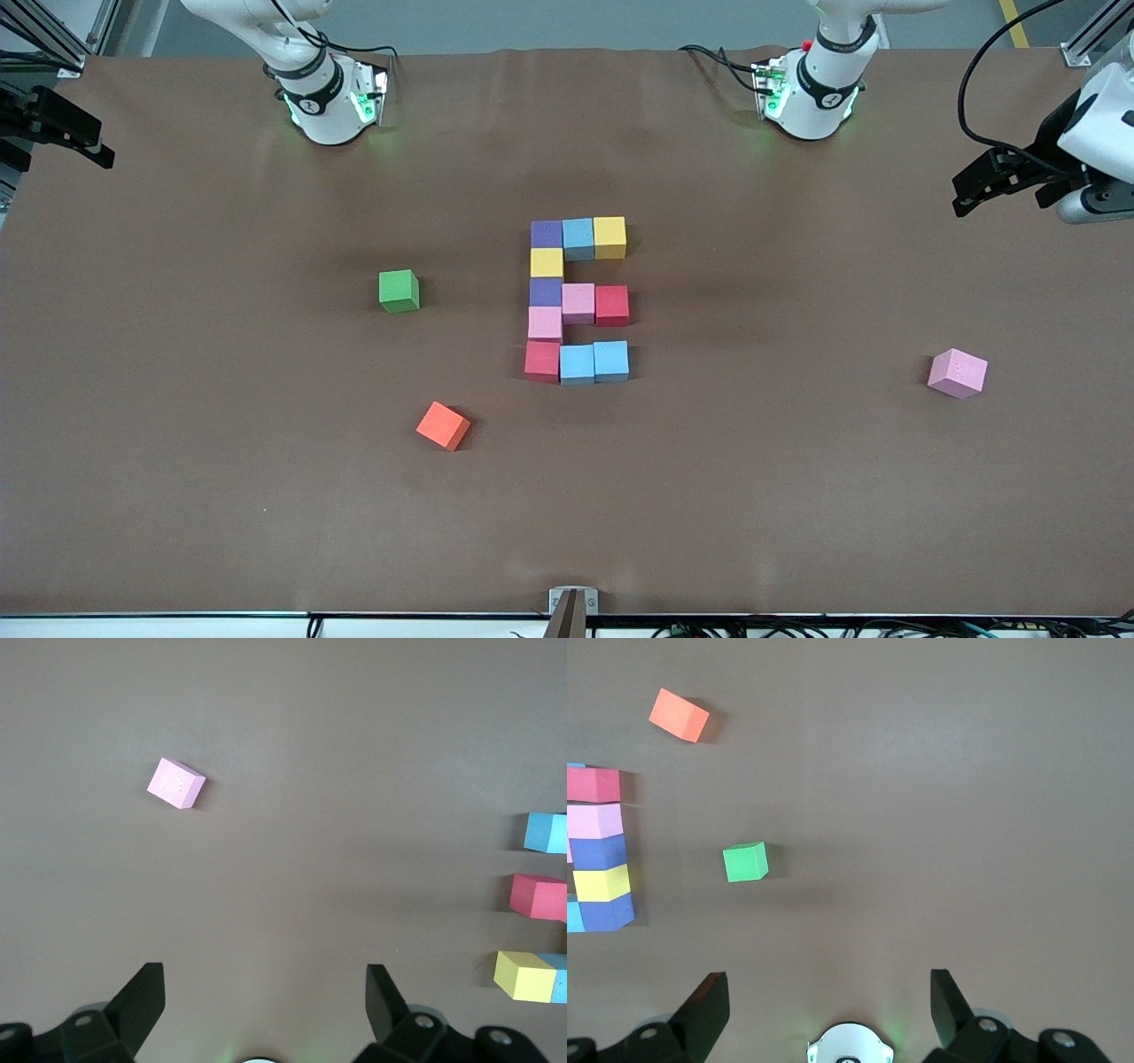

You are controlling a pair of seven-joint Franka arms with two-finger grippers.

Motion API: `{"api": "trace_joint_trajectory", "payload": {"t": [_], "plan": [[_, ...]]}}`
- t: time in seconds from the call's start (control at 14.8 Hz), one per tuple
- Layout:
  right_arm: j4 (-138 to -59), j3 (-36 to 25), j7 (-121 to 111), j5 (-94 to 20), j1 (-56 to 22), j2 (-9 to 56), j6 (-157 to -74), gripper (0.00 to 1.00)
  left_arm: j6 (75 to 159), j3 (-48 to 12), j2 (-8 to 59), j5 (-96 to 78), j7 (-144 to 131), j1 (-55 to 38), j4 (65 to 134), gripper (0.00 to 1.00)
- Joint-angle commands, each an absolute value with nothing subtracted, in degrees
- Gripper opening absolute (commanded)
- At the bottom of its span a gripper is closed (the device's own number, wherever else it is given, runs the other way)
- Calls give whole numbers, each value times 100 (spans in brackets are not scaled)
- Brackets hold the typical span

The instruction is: Arrange 11 blocks into digit 3

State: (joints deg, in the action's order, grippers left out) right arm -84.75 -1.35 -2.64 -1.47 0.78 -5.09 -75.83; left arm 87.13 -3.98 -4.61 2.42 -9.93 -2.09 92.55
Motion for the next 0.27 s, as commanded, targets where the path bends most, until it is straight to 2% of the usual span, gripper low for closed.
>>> {"api": "trace_joint_trajectory", "payload": {"t": [0.0, 0.2], "plan": [[-8666, -123, -246, -105, 88, -677, -7638, 100, 8737, -448, -580, 255, -879, -237, 9369, 100], [-8666, -123, -246, -105, 79, -677, -7646, 100, 8649, -448, -580, 237, -835, -246, 9378, 100]]}}
